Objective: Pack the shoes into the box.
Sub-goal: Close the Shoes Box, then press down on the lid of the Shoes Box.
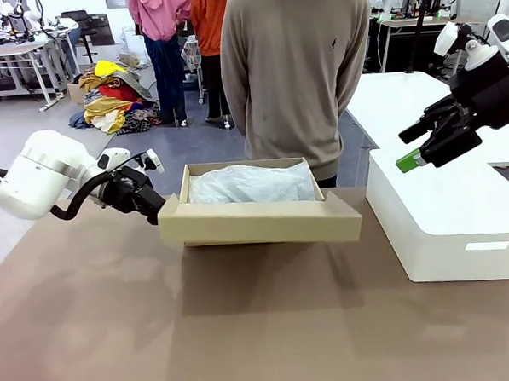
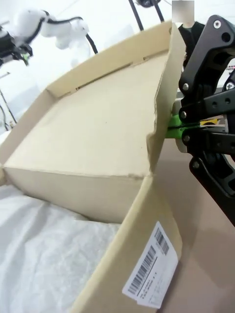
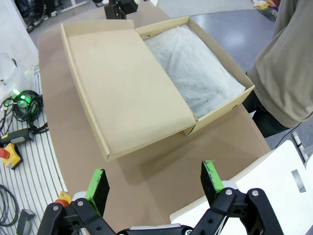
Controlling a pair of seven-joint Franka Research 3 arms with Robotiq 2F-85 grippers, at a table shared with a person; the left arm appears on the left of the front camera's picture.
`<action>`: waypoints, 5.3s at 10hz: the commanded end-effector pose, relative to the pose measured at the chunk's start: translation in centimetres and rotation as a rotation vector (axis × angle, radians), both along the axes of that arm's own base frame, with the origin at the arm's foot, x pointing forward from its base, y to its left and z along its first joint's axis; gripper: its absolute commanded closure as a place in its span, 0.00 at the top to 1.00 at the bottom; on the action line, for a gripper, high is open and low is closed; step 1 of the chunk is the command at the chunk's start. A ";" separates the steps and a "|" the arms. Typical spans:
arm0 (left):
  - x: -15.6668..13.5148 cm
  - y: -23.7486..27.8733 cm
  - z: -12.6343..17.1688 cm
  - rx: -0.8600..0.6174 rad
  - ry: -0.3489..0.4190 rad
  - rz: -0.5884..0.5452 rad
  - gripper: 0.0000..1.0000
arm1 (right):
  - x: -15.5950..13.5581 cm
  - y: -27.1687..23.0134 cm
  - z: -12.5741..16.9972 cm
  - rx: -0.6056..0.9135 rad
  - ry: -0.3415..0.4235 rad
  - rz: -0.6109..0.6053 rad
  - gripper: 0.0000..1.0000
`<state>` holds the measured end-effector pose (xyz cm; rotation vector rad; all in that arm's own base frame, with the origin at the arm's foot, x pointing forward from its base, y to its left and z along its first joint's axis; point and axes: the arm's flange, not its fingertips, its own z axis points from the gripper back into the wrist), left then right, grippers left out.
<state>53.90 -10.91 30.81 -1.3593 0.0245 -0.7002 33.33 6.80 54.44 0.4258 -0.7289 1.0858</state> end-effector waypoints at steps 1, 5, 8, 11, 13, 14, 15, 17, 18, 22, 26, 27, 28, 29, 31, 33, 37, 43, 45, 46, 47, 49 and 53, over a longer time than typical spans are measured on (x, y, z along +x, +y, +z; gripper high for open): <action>0.1 0.7 0.6 -0.055 0.030 0.075 0.00 | 0.2 0.1 0.0 0.028 -0.005 0.014 1.00; 0.2 1.7 2.7 -0.054 -0.029 0.253 0.00 | 0.2 0.1 0.0 0.028 -0.005 0.014 1.00; 0.8 1.3 5.8 0.074 -0.158 0.324 0.00 | 0.2 0.1 0.0 0.028 -0.005 0.014 1.00; 2.5 2.0 9.6 0.256 -0.185 0.308 0.00 | 0.2 0.1 0.0 0.028 -0.005 0.014 1.00; 3.0 2.6 10.4 0.288 -0.183 0.285 0.00 | 0.2 0.1 0.0 0.028 -0.005 0.014 1.00; 2.5 2.0 9.8 0.235 -0.210 0.318 0.00 | 0.2 0.1 0.0 0.028 -0.005 0.014 1.00; 2.5 2.0 9.8 0.235 -0.210 0.318 0.00 | 0.2 0.1 0.0 0.028 -0.005 0.014 1.00; 2.5 2.0 9.8 0.235 -0.210 0.318 0.00 | 0.2 0.1 0.0 0.028 -0.005 0.014 1.00; 2.5 2.0 9.8 0.235 -0.210 0.318 0.00 | 0.2 0.1 0.0 0.028 -0.005 0.014 1.00; 2.5 2.0 9.8 0.235 -0.210 0.318 0.00 | 0.2 0.1 0.0 0.028 -0.005 0.014 1.00; 2.5 2.0 9.8 0.235 -0.210 0.318 0.00 | 0.2 0.1 0.0 0.028 -0.005 0.014 1.00; 2.5 2.0 9.8 0.235 -0.210 0.318 0.00 | 0.2 0.1 0.0 0.028 -0.005 0.014 1.00; 2.7 2.0 9.9 0.258 -0.197 0.312 0.00 | 0.2 0.1 0.0 0.028 -0.005 0.014 1.00; 1.9 2.8 11.4 0.330 -0.273 0.265 0.00 | 0.2 0.1 0.0 0.028 -0.005 0.014 1.00; 0.9 4.2 13.7 0.473 -0.382 0.090 0.00 | 0.2 0.1 0.0 0.028 -0.005 0.014 1.00; -0.7 5.0 15.3 0.587 -0.459 0.004 0.40 | 0.2 0.1 0.0 0.028 -0.005 0.014 1.00; -5.0 5.3 16.9 0.769 -0.718 -0.070 1.00 | 0.2 0.1 0.0 0.028 -0.005 0.014 1.00; -9.1 4.9 17.4 0.870 -0.808 -0.206 1.00 | 1.1 1.1 1.2 -0.093 0.024 0.016 0.74; -7.9 4.9 17.7 0.847 -0.806 -0.168 1.00 | 2.9 3.3 3.1 -0.178 0.107 0.038 0.35; -7.9 4.9 17.7 0.847 -0.806 -0.168 1.00 | 4.1 4.4 3.9 -0.200 0.147 0.001 0.15; -7.9 4.9 17.7 0.847 -0.806 -0.168 1.00 | 5.0 5.6 4.8 -0.203 0.200 -0.049 0.00; -7.9 4.9 17.7 0.847 -0.806 -0.168 1.00 | 7.3 8.6 6.6 -0.223 0.228 -0.145 0.00; -7.9 4.9 17.7 0.847 -0.806 -0.168 1.00 | 11.3 14.3 8.0 -0.317 0.274 -0.287 0.00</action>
